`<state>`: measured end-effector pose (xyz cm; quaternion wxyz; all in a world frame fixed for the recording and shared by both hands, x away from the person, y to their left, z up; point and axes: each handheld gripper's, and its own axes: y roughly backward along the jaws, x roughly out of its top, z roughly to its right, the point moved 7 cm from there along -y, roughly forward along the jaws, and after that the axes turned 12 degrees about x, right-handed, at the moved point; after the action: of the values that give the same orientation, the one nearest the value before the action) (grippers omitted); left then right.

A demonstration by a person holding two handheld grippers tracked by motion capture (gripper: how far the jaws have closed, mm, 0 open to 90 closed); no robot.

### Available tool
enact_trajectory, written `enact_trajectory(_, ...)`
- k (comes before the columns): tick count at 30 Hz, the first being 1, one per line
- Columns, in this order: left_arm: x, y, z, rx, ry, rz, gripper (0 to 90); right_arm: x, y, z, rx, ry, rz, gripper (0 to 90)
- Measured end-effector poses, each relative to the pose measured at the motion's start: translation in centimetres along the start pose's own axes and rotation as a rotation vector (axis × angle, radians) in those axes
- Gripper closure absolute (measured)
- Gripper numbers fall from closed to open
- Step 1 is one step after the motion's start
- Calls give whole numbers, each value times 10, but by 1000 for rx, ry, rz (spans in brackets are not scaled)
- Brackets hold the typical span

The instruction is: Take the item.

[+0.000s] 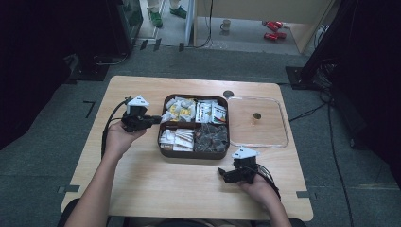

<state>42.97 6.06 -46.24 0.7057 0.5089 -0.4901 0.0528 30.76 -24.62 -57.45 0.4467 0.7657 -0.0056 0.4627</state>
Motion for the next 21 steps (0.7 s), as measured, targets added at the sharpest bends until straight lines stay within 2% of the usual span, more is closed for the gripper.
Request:
enact_trajectory(15,-11,14,-23,41,57,6,894,0,0,0,8,7,-2,4)
enact_trajectory(21,-19,15,-32,53,80,-7,895,1,-1,0,11,10,-3,4)
